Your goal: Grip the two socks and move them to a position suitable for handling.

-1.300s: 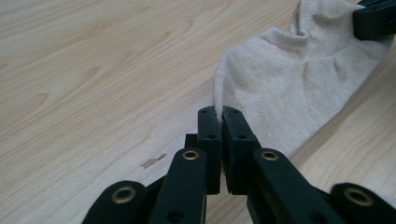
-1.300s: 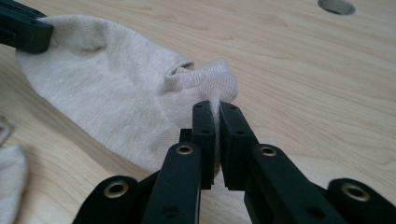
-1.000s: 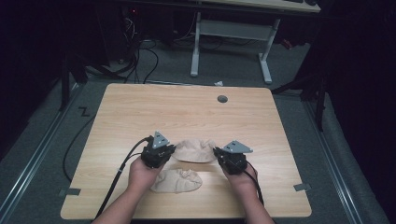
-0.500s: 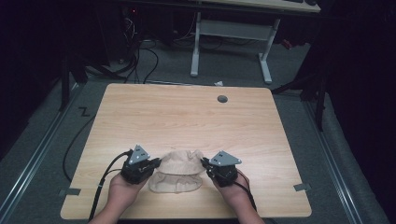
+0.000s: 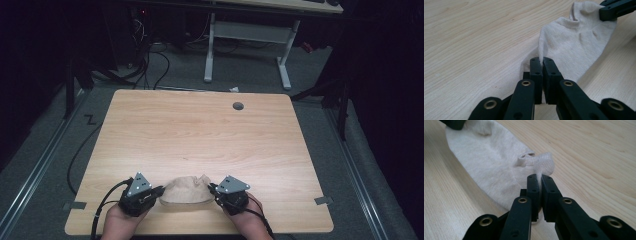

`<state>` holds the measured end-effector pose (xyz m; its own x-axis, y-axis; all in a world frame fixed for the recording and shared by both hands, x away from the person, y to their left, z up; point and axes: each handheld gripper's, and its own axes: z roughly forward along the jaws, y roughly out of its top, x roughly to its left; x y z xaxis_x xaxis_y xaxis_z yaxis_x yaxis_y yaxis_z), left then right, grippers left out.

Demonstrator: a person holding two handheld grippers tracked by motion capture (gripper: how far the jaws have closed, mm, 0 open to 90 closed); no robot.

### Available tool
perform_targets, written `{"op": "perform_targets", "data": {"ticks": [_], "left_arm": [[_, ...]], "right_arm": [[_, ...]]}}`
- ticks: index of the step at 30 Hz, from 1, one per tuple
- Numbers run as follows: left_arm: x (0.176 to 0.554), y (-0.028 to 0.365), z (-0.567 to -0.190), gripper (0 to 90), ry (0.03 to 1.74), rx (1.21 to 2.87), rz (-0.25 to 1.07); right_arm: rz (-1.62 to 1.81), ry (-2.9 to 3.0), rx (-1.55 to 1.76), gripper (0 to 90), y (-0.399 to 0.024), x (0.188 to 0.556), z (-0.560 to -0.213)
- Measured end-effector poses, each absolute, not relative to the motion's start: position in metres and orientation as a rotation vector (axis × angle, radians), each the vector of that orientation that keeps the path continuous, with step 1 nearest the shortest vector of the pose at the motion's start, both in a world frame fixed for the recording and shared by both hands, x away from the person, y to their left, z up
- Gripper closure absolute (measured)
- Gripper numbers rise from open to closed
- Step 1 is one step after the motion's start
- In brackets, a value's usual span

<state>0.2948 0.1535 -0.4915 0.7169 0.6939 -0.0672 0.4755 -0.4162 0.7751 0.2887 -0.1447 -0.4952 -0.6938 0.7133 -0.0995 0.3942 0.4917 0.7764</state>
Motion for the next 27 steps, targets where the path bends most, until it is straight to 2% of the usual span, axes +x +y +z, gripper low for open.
{"op": "perform_targets", "data": {"ticks": [14, 18, 20, 24, 27], "left_arm": [[0.299, 0.147, -0.512, 85.2, 0.916, 2.22, 0.378], [0.302, 0.146, -0.518, 79.6, 0.925, 2.236, 0.418], [0.303, 0.147, -0.518, 70.7, 0.93, 2.22, 0.412], [0.302, 0.149, -0.514, 58.1, 0.906, 2.179, 0.409], [0.303, 0.152, -0.509, 53.3, 0.899, 2.146, 0.409]], "right_arm": [[1.003, 2.393, 0.931, 84.5, -0.142, 0.293, -0.512], [0.966, 2.408, 0.942, 77.8, -0.14, 0.296, -0.518], [0.979, 2.404, 0.954, 71.9, -0.14, 0.297, -0.518], [1.054, 2.37, 0.967, 66.6, -0.143, 0.299, -0.512], [1.09, 2.345, 0.983, 63.2, -0.146, 0.301, -0.509]]}}
